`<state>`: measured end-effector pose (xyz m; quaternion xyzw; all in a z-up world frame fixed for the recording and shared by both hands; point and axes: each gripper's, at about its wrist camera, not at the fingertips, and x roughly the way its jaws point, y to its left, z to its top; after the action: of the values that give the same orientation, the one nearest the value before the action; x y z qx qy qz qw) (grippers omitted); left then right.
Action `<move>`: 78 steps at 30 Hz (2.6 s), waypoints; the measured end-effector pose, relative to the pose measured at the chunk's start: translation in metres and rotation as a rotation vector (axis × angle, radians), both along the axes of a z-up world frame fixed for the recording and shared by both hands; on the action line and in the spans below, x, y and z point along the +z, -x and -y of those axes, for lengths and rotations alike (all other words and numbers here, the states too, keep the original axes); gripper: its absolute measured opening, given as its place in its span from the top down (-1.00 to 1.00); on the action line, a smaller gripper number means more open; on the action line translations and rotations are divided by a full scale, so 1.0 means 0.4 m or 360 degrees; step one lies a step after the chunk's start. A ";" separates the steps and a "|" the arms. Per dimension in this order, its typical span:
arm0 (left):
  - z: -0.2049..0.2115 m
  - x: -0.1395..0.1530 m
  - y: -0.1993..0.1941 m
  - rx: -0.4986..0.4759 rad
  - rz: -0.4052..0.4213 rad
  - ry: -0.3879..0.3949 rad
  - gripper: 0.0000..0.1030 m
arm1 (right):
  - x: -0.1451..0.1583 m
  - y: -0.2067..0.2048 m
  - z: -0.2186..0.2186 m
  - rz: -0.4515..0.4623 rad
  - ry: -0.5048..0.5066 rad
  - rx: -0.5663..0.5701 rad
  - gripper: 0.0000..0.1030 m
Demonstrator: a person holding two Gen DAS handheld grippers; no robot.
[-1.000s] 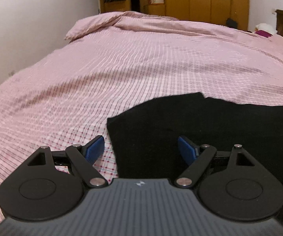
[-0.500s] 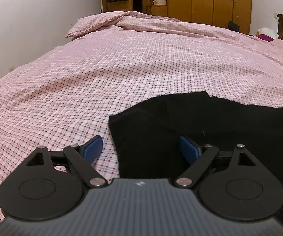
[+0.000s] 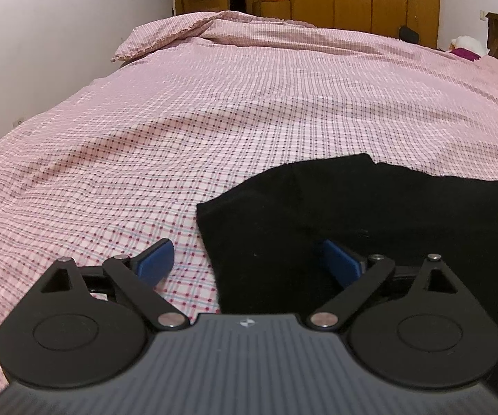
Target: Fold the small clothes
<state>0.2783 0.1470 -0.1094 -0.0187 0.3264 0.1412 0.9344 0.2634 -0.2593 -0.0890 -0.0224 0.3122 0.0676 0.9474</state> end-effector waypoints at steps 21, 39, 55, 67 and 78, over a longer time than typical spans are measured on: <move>0.031 0.135 0.467 -0.0147 -0.0095 0.0008 -0.86 | 0.130 0.409 -0.001 -0.0143 -0.0201 0.0070 -0.18; 0.097 0.013 0.659 -0.0140 -0.0248 0.0223 -0.86 | 0.013 0.554 -0.063 -0.0264 -0.0080 0.0070 -0.06; 0.122 -0.017 0.687 -0.0178 -0.0306 0.0212 -0.86 | 0.012 0.611 0.030 -0.0217 -0.0186 -0.0082 0.83; 0.137 -0.027 0.746 -0.0287 -0.0349 0.0313 -0.86 | 0.036 0.681 0.014 -0.0311 -0.0312 0.0014 -0.15; 0.173 -0.074 0.723 -0.0461 -0.0397 0.0433 -0.70 | -0.012 0.678 -0.014 -0.0430 -0.0409 0.0155 -0.18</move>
<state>-0.0110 0.0779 -0.1389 -0.0798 0.4547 -0.0383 0.8862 -0.0076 -0.2536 -0.0936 0.0928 0.4239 0.1552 0.8875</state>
